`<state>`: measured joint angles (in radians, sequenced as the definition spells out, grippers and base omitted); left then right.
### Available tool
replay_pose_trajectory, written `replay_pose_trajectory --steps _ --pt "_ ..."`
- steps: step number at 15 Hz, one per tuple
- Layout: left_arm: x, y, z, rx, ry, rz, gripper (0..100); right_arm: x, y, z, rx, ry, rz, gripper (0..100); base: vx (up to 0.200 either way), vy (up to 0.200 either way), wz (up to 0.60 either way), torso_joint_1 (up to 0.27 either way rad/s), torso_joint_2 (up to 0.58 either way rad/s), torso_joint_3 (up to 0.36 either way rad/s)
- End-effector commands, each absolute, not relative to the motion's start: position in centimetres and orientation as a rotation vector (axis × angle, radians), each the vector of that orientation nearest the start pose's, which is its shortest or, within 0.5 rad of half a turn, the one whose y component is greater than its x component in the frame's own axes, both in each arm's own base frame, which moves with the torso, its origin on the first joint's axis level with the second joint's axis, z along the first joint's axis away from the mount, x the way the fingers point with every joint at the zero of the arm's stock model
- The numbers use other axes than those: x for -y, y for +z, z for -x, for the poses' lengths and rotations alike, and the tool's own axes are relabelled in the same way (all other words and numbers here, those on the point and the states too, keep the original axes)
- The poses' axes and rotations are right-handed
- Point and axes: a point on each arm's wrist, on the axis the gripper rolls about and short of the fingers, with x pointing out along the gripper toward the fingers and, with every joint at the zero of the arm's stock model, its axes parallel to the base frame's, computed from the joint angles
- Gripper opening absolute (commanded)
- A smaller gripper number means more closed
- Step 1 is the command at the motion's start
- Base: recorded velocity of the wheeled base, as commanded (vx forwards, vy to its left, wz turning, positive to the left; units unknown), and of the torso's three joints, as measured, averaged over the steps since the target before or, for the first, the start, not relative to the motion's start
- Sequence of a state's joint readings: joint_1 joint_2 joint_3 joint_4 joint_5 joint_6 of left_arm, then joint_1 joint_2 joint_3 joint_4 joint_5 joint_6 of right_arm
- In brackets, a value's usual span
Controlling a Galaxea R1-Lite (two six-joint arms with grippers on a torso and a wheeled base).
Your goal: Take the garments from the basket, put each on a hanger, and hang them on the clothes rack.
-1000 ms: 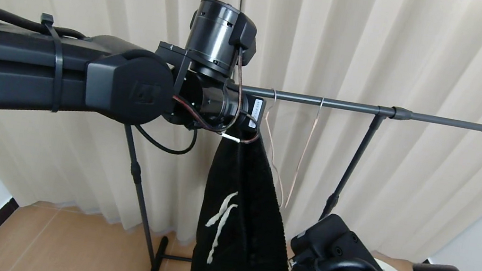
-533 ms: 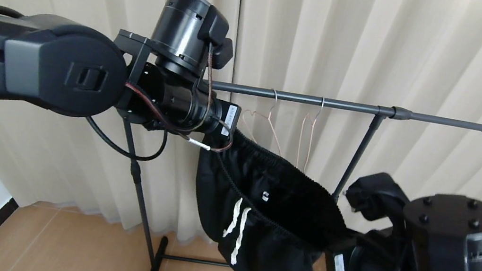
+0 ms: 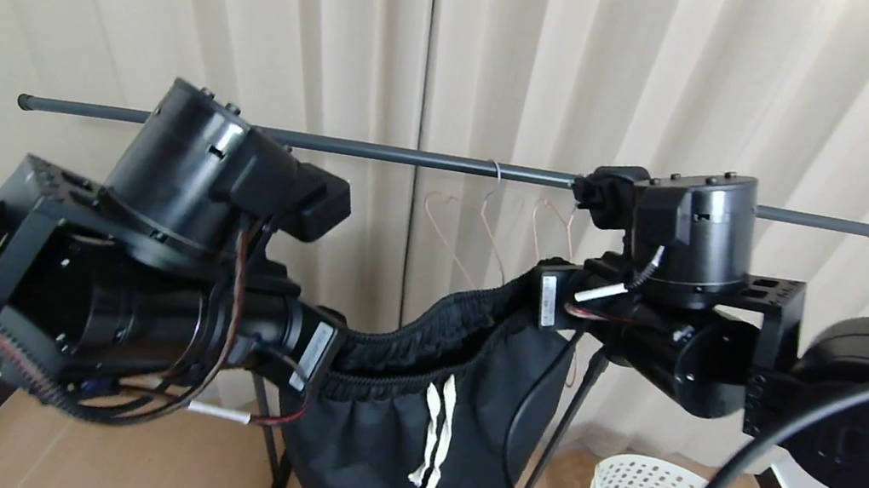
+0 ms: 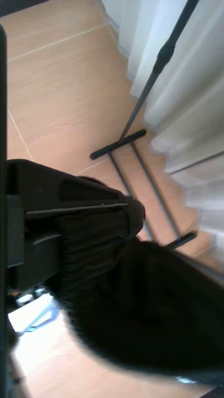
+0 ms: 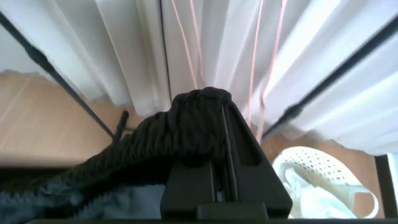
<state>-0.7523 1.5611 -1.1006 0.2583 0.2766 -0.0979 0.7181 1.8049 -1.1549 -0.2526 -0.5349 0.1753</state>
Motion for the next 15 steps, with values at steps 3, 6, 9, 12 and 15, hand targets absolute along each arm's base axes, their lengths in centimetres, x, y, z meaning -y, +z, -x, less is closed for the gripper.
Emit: replay_pose_trajectory --steps 3,6,9,12,15 --pt "17.9 20.4 -15.3 -0.693 -0.548 -0.336 0 -25.5 19.4 -30.9 -0.260 0.162 0.009 0 0.000 0.000 0.00 0.000 0.00 0.000" --pt "20.5 19.7 -14.9 -0.672 -0.613 -0.304 0 -27.5 19.5 -32.2 -0.229 0.181 -0.012 0 0.000 0.000 0.00 0.000 0.00 0.000" --pt "22.5 19.1 -15.1 -0.648 -0.639 -0.251 0 -28.5 19.3 -32.4 -0.223 0.194 -0.016 0 0.000 0.000 0.00 0.000 0.00 0.000" --pt "23.8 19.1 -15.2 -0.658 -0.644 -0.211 0 -28.4 19.2 -32.3 -0.225 0.194 -0.019 0 0.000 0.000 0.00 0.000 0.00 0.000" --pt "24.0 19.0 -15.4 -0.663 -0.628 -0.206 0 -27.1 19.1 -31.6 -0.247 0.187 -0.009 0 0.000 0.000 0.00 0.000 0.00 0.000"
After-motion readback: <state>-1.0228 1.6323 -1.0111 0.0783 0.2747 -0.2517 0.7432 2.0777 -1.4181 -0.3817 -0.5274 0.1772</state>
